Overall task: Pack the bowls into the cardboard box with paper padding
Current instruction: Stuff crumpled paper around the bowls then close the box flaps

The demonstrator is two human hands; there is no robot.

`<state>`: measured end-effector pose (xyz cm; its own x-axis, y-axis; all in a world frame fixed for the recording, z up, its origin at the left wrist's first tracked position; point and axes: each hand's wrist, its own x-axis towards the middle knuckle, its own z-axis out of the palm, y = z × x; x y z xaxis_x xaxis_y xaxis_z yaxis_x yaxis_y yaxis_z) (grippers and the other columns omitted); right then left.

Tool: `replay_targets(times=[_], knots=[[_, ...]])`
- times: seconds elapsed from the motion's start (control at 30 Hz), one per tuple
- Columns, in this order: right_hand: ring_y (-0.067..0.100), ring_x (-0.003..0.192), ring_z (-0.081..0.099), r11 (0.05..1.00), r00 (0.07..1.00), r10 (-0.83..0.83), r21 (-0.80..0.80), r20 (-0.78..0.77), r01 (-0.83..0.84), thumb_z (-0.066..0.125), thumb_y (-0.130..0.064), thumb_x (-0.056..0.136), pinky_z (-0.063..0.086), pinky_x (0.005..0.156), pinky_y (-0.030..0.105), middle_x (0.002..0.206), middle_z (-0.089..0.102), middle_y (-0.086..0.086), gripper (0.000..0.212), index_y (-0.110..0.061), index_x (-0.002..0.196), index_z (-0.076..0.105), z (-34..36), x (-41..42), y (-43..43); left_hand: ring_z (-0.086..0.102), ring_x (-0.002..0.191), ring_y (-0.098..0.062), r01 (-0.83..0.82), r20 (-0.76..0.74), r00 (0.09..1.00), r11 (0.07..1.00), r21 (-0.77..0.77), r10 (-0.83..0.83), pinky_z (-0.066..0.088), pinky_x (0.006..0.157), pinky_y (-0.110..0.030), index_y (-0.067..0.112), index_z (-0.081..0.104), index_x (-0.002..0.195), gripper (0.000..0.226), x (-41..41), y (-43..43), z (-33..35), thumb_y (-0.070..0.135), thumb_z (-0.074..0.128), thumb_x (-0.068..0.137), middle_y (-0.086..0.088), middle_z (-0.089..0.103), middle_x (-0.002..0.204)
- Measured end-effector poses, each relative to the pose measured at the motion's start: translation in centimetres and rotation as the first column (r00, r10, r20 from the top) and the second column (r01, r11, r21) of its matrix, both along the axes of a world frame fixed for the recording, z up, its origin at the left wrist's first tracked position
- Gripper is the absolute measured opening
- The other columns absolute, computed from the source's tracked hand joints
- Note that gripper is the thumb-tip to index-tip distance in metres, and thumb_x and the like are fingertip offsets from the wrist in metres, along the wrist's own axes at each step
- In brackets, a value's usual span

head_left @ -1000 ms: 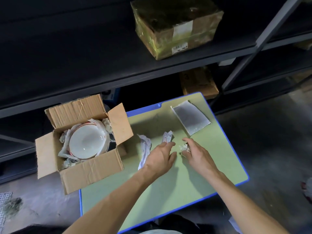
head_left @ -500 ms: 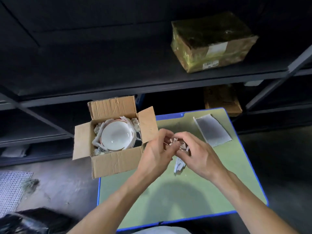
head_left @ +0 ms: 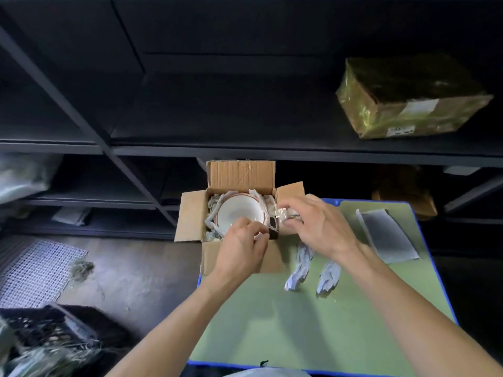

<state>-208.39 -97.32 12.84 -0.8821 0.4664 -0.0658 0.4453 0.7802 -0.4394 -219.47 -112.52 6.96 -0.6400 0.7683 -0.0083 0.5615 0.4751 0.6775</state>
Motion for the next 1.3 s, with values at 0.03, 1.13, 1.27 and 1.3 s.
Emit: replay_targets(times=[0.03,1.13,1.27,1.3], knots=[[0.016,0.109,0.055,1.0,1.0,0.011,0.006,0.001,-0.011,0.06,-0.03,0.093,0.045,0.08,0.035,0.112,0.058,-0.01,0.037,-0.037,0.129,0.051,-0.1,-0.4,0.0,0.06,0.084,-0.023,0.003,-0.045,0.999,1.0,0.006,-0.003,0.05,0.076,-0.038,0.019,0.072,0.101,0.015,-0.1,-0.2,-0.7,0.025,0.059,0.095,-0.003,0.059,0.096],[0.015,0.089,0.047,0.916,0.941,0.325,0.216,0.093,-0.338,0.051,0.001,0.081,0.048,0.077,0.031,0.088,0.061,-0.011,0.032,-0.023,0.095,0.065,-5.2,-2.8,-1.3,0.051,0.073,-0.019,0.082,-0.006,0.997,0.996,0.03,-0.081,0.042,0.062,-0.035,0.01,0.055,0.076,0.011,-3.8,1.4,-3.5,0.008,0.058,0.086,-0.002,0.06,0.075],[0.016,0.096,0.051,0.912,0.948,0.307,0.258,0.085,-0.319,0.057,-0.007,0.087,0.046,0.069,0.029,0.116,0.053,-0.01,0.034,-0.028,0.113,0.063,-4.6,-1.4,-1.8,0.051,0.073,-0.02,0.092,-0.016,0.996,0.995,0.04,-0.092,0.042,0.062,-0.035,0.009,0.056,0.078,0.011,-3.8,1.4,-3.7,0.01,0.058,0.089,-0.003,0.06,0.075],[0.017,0.097,0.053,0.916,0.952,0.295,0.257,0.085,-0.307,0.058,-0.007,0.087,0.048,0.066,0.031,0.118,0.05,-0.009,0.036,-0.029,0.116,0.062,-4.6,-1.0,-1.8,0.052,0.074,-0.02,0.089,-0.013,0.996,0.995,0.036,-0.089,0.042,0.063,-0.035,0.01,0.056,0.078,0.012,-3.9,1.4,-3.7,0.012,0.058,0.09,-0.002,0.06,0.076]])
